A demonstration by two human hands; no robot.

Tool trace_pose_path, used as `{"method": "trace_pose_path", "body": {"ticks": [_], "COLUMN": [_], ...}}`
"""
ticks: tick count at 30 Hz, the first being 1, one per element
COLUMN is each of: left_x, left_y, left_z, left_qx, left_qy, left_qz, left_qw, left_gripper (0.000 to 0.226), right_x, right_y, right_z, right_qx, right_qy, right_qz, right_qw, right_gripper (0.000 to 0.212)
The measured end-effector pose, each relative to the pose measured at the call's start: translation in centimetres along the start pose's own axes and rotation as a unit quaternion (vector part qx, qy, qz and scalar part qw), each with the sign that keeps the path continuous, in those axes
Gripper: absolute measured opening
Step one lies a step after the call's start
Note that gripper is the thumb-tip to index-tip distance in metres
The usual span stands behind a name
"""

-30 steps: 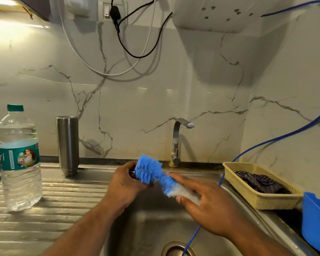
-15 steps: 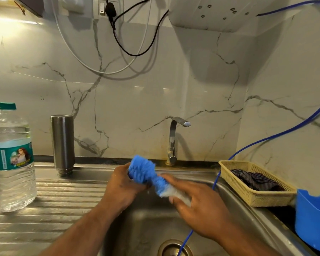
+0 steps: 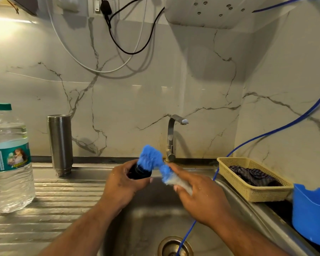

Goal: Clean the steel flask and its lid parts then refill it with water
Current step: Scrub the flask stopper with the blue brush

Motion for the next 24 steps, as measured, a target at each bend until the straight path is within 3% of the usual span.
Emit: {"method": "trace_pose_path", "body": {"ticks": [4, 7, 10, 14, 17, 20, 24], "left_x": [-0.1, -0.3, -0.2, -0.2, 0.0, -0.1, 0.2], "left_y": [-0.3, -0.1, -0.2, -0.1, -0.3, -0.2, -0.5], "left_z": [-0.2, 0.0, -0.1, 0.1, 0.0, 0.1, 0.3], "left_qx": [-0.007, -0.007, -0.012, -0.005, -0.014, -0.019, -0.044], "left_qy": [-0.001, 0.009, 0.003, 0.009, -0.002, 0.009, 0.005], "left_qz": [0.009, 0.014, 0.012, 0.017, 0.013, 0.015, 0.007], "left_qw": [1.000, 1.000, 1.000, 1.000, 1.000, 1.000, 0.999], "left_gripper": [0.036, 0.046, 0.036, 0.048, 0.042, 0.048, 0.037], "right_x": [0.8, 0.0, 1.2, 0.6, 1.5, 1.3, 2.6], "right_y": [-0.7, 0.1, -0.5, 0.9, 0.7, 1.8, 1.1], "right_z": [0.1, 0.1, 0.3, 0.1, 0.1, -0.3, -0.3], "right_qx": [-0.024, 0.001, -0.019, 0.016, 0.001, 0.024, 0.004], "right_qy": [-0.046, -0.009, -0.045, -0.002, -0.038, -0.005, -0.049], "right_qz": [0.002, -0.010, -0.036, -0.048, -0.061, -0.074, -0.104], "right_qw": [0.999, 1.000, 0.998, 0.999, 0.997, 0.997, 0.993], "right_gripper": [0.061, 0.061, 0.060, 0.061, 0.061, 0.061, 0.061]}}
Point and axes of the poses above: each hand's wrist, its own z-axis away from the middle knuckle, its own x-axis out of the palm, y = z × x, the point moved 10 cm from there along -z, towards the middle knuckle, and after that the axes turned 10 degrees about -x, right-handed, at the moved point
